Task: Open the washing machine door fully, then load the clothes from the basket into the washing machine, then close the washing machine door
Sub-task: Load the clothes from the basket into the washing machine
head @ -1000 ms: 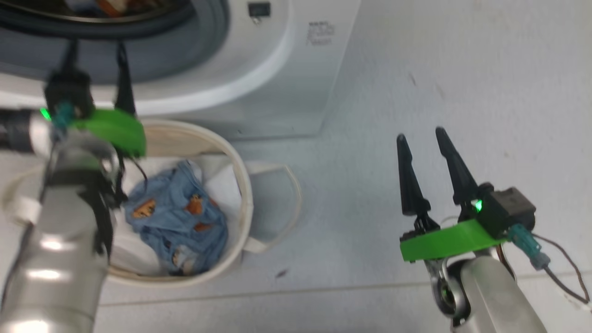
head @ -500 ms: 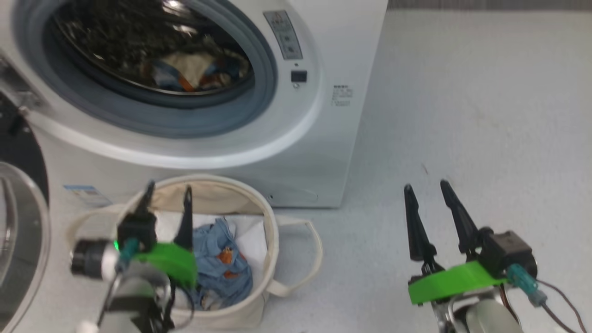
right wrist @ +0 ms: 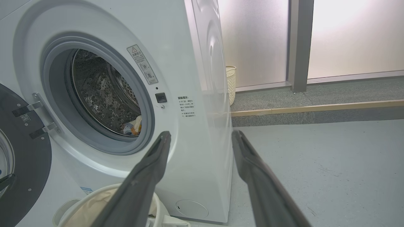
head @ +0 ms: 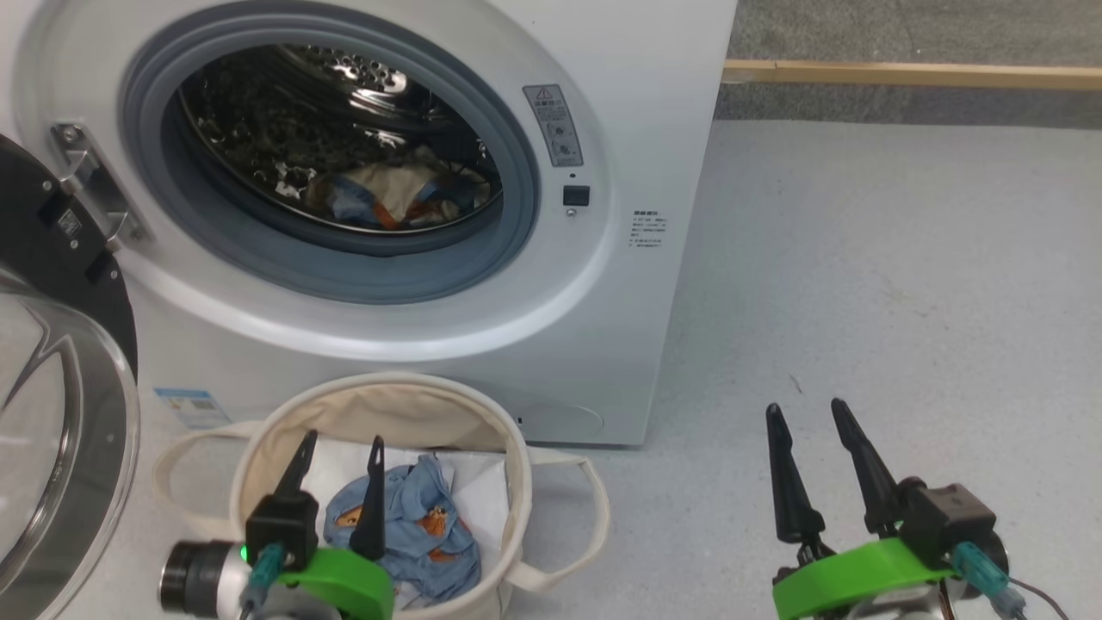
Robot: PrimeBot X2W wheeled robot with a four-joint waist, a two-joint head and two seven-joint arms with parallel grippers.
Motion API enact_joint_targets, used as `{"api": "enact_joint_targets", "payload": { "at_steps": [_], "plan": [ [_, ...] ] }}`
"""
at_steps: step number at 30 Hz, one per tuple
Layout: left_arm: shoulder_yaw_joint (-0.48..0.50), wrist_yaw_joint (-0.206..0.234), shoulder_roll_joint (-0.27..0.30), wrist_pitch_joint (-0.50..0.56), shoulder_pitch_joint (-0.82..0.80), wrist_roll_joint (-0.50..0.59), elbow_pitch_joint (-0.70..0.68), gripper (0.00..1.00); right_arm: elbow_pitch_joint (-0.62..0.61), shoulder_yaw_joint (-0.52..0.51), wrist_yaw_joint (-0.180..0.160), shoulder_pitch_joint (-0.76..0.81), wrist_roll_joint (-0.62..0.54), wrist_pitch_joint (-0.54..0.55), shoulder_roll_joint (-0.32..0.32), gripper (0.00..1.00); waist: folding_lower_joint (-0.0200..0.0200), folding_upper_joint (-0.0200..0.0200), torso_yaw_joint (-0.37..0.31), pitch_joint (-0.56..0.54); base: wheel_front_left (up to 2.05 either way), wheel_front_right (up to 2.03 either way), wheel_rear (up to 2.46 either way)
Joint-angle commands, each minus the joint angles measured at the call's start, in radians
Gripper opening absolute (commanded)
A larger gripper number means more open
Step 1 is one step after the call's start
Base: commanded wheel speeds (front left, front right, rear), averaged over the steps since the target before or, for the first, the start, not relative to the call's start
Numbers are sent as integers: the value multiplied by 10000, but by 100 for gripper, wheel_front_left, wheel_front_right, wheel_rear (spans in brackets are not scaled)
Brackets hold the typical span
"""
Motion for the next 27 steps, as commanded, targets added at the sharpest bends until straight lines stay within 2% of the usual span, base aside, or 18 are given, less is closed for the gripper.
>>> {"api": "enact_joint_targets", "payload": {
  "at_steps": [1,27],
  "plan": [
    [404,26,51,-47,-56,16,-467,100,-302,237,2,-111,50,-48,-16,100,1,-1,-27,-102,0,0,0],
    [588,-83,-84,-47,260,255,-432,100,-328,278,2,-53,161,-48,-16,100,1,-1,-121,-122,0,0,0]
  ]
}}
